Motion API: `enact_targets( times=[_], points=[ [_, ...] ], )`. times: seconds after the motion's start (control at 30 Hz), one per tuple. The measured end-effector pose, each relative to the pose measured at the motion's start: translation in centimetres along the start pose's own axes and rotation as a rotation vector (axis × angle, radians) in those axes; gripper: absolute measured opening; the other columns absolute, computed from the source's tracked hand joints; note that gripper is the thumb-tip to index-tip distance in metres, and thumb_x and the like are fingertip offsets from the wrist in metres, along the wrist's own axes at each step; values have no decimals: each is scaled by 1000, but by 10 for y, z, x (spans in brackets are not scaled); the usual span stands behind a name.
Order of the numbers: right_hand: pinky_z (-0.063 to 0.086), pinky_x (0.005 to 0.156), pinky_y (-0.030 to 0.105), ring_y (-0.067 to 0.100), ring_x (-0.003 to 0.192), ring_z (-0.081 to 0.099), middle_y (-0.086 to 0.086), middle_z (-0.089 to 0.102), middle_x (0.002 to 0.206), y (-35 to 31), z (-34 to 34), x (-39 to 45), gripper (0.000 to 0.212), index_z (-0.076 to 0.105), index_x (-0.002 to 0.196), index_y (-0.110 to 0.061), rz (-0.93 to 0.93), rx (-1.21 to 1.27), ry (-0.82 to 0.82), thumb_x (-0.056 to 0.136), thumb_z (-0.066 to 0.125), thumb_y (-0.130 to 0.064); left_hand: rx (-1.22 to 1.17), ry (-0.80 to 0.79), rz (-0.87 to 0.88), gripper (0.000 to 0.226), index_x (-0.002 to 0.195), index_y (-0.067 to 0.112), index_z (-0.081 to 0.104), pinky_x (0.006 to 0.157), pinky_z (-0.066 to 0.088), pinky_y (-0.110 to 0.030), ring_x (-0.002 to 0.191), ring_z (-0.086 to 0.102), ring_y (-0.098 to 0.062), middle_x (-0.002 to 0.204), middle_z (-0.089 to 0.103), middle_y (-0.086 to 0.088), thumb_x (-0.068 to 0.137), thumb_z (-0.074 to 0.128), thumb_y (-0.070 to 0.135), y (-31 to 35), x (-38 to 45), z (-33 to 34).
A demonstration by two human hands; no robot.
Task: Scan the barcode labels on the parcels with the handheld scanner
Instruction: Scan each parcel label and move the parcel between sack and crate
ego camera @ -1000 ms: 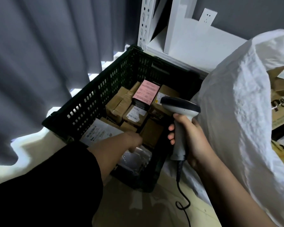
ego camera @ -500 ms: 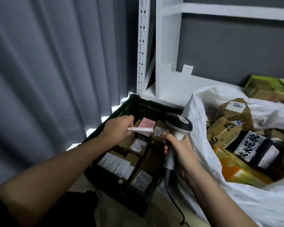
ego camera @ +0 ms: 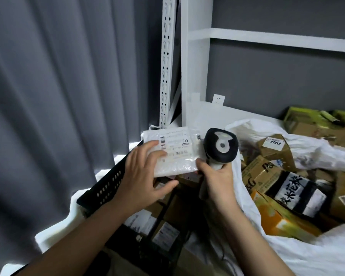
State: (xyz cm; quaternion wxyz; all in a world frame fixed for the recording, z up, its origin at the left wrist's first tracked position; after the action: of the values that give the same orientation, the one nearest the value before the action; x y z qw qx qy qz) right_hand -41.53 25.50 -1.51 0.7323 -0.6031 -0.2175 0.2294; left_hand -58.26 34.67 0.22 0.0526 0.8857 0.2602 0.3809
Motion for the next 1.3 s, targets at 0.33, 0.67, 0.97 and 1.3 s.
enact_targets(
  times=[0.33, 0.67, 0.97, 1.3],
  points=[
    [42, 46, 17, 8, 43, 48, 1, 52, 50, -10, 14, -16, 21, 53, 77, -8, 192, -354, -586, 85, 66, 5, -847, -579, -762, 8, 97, 27, 65, 89, 48, -20, 88, 68, 1, 91, 73, 15, 92, 60, 26, -48, -17, 6],
    [45, 55, 14, -1, 56, 57, -8, 63, 69, -1, 10, -16, 22, 59, 104, -10, -59, -161, -229, 86, 68, -2, -1220, 90, -1181, 12, 91, 8, 66, 49, 53, -23, 59, 70, -16, 74, 74, -6, 93, 54, 7, -93, -29, -7],
    [33, 47, 29, 20, 42, 37, 12, 44, 52, 6, 40, -50, 25, 59, 53, -18, 91, 77, -446, 77, 63, -24, -1556, 366, -1284, 27, 115, -3, 55, 65, 58, -23, 98, 63, -26, 112, 63, -16, 89, 55, -10, -85, -32, 28],
    [35, 42, 25, 19, 40, 38, 13, 61, 62, 6, 47, -57, 29, 59, 76, -4, 66, 42, -501, 71, 69, -31, -1734, 400, -1331, 34, 123, 1, 55, 56, 56, -23, 82, 67, -18, 104, 70, -13, 90, 59, -1, -62, -17, 56]
  ],
)
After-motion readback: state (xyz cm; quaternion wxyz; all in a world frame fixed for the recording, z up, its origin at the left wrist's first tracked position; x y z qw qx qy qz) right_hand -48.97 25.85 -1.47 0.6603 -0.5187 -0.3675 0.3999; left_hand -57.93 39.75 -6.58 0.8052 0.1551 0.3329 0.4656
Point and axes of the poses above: each hand's wrist, its own x-axis towards the middle knuckle, its own z-axis out of the palm, y = z × x, the point moved 7 cm from there along x, towards the middle knuckle
